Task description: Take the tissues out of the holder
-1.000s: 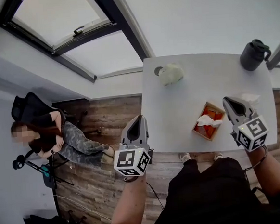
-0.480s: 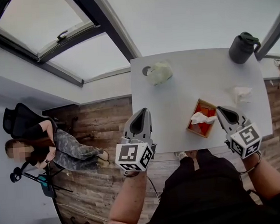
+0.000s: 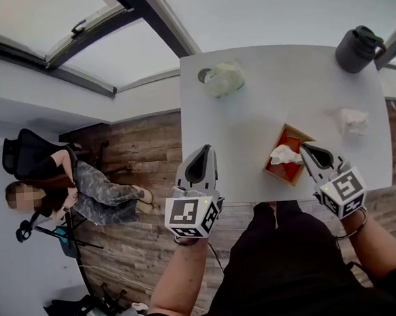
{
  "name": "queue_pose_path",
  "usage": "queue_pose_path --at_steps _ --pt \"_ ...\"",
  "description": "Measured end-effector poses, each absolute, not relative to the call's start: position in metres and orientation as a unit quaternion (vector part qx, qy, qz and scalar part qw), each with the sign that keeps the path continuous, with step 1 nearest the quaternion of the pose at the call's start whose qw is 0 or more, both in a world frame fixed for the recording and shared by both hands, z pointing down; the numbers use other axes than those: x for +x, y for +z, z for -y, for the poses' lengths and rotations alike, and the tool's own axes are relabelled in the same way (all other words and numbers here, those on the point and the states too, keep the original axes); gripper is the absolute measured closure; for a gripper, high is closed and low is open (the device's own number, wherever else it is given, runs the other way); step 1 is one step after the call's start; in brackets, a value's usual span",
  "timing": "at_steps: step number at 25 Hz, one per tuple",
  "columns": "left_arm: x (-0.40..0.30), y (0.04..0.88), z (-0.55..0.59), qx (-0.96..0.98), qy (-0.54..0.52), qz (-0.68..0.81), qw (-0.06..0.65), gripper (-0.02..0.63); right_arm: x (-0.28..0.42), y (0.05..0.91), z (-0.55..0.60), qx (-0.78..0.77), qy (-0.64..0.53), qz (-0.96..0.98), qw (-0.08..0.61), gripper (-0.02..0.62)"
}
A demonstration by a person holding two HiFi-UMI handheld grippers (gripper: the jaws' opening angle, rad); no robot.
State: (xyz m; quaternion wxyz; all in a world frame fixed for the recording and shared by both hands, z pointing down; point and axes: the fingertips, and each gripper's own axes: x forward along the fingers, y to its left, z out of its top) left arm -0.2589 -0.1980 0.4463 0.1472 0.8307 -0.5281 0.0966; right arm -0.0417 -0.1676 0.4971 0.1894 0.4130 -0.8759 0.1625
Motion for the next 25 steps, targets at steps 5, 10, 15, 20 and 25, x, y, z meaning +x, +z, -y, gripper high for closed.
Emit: queue_pose_path --at_steps 5,10,15,20,25 --pt "-0.250 0.461 0.197 0.834 0.097 0.522 0.154 0.601 -0.055 0.516 0.165 0.378 0.186 0.886 0.193 0.589" --pt "-0.249 0.480 0.202 0.832 0.102 0.522 0.159 0.601 -0.061 0.541 0.158 0.356 0.192 0.885 0.230 0.588" --pt "-0.248 0.499 0.203 0.829 0.105 0.521 0.175 0.601 -0.064 0.563 0.151 0.343 0.197 0.880 0.262 0.526" --pt "-0.248 0.510 0.203 0.826 0.110 0.522 0.184 0.601 -0.067 0.582 0.150 0.331 0.194 0.875 0.296 0.476" --pt "-0.242 0.521 0.200 0.828 0.118 0.515 0.191 0.601 -0.067 0.594 0.147 0.316 0.193 0.869 0.328 0.463"
